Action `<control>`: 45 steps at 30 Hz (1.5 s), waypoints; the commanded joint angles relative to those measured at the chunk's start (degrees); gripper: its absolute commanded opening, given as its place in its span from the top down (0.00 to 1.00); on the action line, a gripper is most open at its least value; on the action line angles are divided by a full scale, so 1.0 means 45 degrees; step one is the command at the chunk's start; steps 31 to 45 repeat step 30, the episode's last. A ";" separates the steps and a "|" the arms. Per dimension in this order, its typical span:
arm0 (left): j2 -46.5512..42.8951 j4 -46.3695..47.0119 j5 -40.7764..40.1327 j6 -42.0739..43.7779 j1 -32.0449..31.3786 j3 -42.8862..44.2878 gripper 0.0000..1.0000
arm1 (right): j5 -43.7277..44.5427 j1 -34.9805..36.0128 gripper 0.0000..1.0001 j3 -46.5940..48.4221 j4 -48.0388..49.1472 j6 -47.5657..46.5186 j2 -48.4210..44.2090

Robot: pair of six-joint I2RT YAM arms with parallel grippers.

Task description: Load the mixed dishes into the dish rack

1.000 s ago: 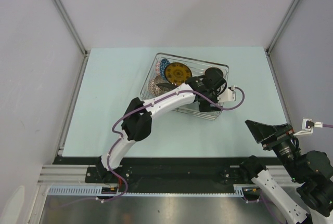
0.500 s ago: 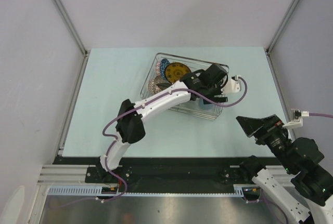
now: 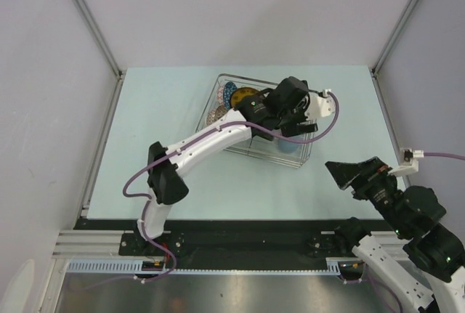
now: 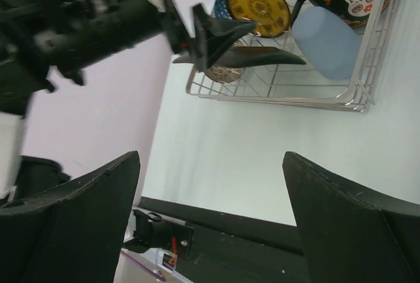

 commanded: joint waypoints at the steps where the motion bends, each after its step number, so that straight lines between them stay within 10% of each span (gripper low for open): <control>1: -0.1985 -0.0207 0.0560 -0.1316 0.0638 0.0139 0.00 | -0.0434 -0.0025 0.04 0.0129 0.0126 -0.1288 0.1887; 16: -1.0869 0.0045 0.2922 -0.4561 0.7746 -0.7960 0.00 | 0.2203 -0.0006 0.00 0.2960 0.1180 -0.5081 0.8704; 23: -1.3704 0.0982 0.3278 -0.5322 0.8318 -1.2025 0.00 | 0.1754 0.0014 0.00 0.3000 0.1375 -0.5294 0.9255; 45: -1.4058 0.1608 0.3355 -0.5908 0.8610 -1.2322 0.00 | 0.1694 -0.0006 0.00 0.3117 0.1435 -0.5550 0.9040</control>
